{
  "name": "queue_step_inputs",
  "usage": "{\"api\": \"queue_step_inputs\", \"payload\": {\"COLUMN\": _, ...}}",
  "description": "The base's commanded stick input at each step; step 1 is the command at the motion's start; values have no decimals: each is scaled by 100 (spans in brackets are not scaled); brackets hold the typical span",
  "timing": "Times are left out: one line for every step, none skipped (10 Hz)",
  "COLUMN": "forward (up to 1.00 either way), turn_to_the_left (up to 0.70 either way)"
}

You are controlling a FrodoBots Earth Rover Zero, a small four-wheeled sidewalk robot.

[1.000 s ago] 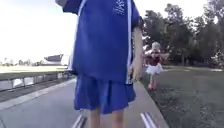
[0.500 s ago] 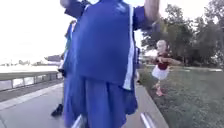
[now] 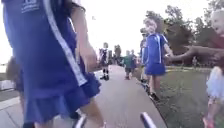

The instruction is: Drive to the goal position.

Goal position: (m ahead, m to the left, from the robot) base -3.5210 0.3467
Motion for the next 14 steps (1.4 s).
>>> {"api": "queue_step_inputs", "payload": {"forward": 10, "turn_to_the_left": 0}}
{"api": "queue_step_inputs", "payload": {"forward": 80, "turn_to_the_left": 0}}
{"api": "queue_step_inputs", "payload": {"forward": 83, "turn_to_the_left": 0}}
{"api": "queue_step_inputs", "payload": {"forward": 84, "turn_to_the_left": 0}}
{"api": "queue_step_inputs", "payload": {"forward": 35, "turn_to_the_left": 0}}
{"api": "queue_step_inputs", "payload": {"forward": -25, "turn_to_the_left": 0}}
{"api": "queue_step_inputs", "payload": {"forward": -94, "turn_to_the_left": 0}}
{"api": "queue_step_inputs", "payload": {"forward": -51, "turn_to_the_left": 0}}
{"api": "queue_step_inputs", "payload": {"forward": -7, "turn_to_the_left": 0}}
{"api": "queue_step_inputs", "payload": {"forward": 0, "turn_to_the_left": 0}}
{"api": "queue_step_inputs", "payload": {"forward": 0, "turn_to_the_left": 0}}
{"api": "queue_step_inputs", "payload": {"forward": 0, "turn_to_the_left": 0}}
{"api": "queue_step_inputs", "payload": {"forward": 0, "turn_to_the_left": 0}}
{"api": "queue_step_inputs", "payload": {"forward": 0, "turn_to_the_left": 0}}
